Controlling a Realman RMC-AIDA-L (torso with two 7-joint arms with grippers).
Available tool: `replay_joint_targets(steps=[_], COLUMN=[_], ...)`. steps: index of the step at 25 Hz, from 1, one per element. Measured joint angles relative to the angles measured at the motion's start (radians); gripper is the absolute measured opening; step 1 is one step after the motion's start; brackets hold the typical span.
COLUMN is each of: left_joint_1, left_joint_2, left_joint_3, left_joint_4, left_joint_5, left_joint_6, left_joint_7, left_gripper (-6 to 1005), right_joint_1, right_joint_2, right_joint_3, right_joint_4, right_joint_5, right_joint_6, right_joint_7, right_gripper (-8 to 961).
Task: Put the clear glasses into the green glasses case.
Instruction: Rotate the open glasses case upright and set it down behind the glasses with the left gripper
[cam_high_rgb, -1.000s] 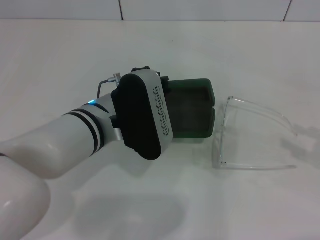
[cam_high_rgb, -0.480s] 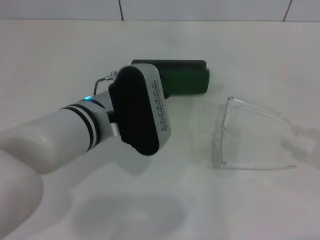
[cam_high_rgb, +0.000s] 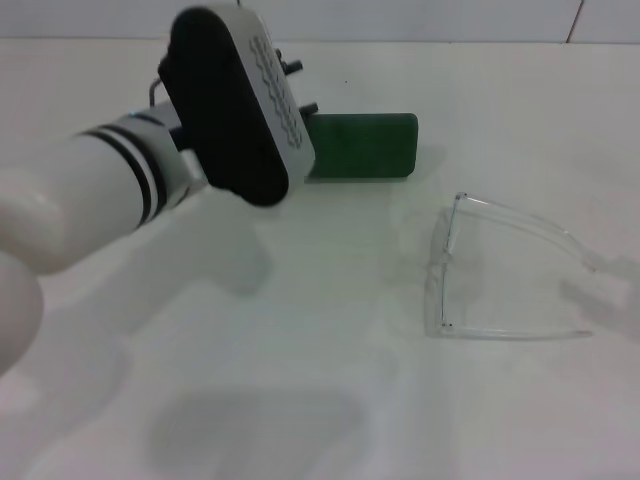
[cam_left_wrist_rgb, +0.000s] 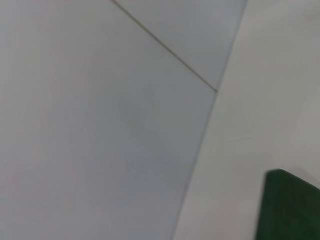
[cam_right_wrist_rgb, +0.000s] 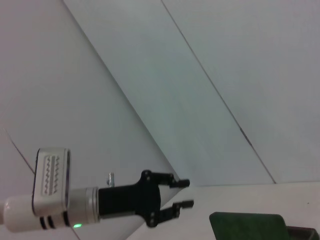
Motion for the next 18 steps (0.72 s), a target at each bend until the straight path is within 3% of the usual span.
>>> replay_joint_targets(steps=[1, 2, 3, 11, 15, 18], left_joint_1=[-0.009, -0.060, -0.060, -0.317, -0.388, -0.417], left_joint_2=[0.000, -0.001, -0.001, 0.000, -0.002, -0.004], left_joint_3=[-0.005, -0.025, -0.025, -0.085, -0.082, -0.080], left_joint_4=[-0.007, -0.042, -0.042, -0.295, -0.385, -0.437], left_joint_5=[0.000, 0.000, 0.000, 0.000, 0.000, 0.000], left_joint_6=[0.000, -0.004, -0.004, -0.002, -0.002, -0.001], left_joint_7=[-0.006, -0.032, -0.032, -0.111, -0.113, -0.114], left_gripper=[388, 387, 387, 382, 380, 320], right_joint_1=[0.000, 0.001, 0.002, 0.002, 0.002, 0.005], right_joint_2=[0.000, 0.000, -0.001, 0.004, 0.002, 0.001], right_joint_3=[0.000, 0.000, -0.001, -0.014, -0.014, -0.014], right_joint_4=[0.006, 0.011, 0.015, 0.047, 0.086, 0.097], right_joint_5=[-0.001, -0.004, -0.006, -0.024, -0.027, -0.027], right_joint_6=[0.001, 0.001, 0.003, 0.008, 0.011, 0.012], right_joint_7=[-0.003, -0.007, -0.010, -0.031, -0.054, -0.059], right_gripper=[641, 641, 641, 640, 639, 638])
